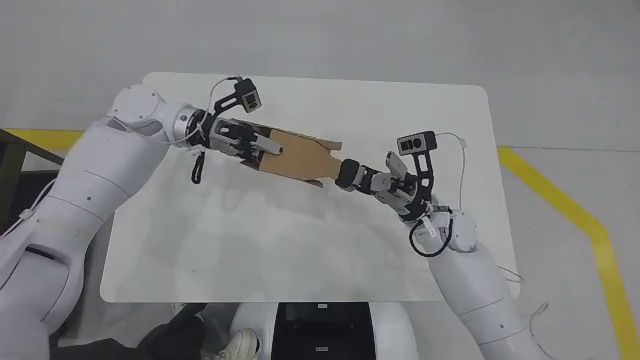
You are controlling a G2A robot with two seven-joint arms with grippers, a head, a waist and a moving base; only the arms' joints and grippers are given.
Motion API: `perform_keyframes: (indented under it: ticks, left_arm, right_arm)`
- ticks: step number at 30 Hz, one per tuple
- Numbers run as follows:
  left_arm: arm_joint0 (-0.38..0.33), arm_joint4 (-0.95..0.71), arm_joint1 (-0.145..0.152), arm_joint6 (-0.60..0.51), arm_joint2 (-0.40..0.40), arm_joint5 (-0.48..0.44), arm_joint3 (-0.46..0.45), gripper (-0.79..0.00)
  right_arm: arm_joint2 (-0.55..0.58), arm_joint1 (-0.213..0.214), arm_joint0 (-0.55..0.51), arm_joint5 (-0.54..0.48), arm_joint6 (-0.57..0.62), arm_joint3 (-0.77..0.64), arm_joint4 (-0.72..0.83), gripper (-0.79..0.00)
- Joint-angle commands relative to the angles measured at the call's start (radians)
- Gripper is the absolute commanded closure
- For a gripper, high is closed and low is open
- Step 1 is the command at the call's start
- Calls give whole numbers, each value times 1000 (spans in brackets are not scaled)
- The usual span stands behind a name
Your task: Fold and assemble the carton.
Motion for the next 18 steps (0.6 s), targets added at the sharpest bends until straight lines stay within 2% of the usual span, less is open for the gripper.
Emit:
perform_keyframes:
  ticks: [1, 9, 18]
  left_arm:
    - [-5, -1, 3, 0, 12, -6, 0, 0]
    - [-31, 31, 5, 0, 51, -35, 33, 0]
    - [-42, 54, -5, 0, 83, -55, 37, 0]
  right_arm:
    - [-8, -3, 9, -5, -2, 11, 7, -785]
    - [-39, -12, 24, -12, 19, -1, 67, -785]
    - [-116, -29, 70, 7, -25, 16, 17, -785]
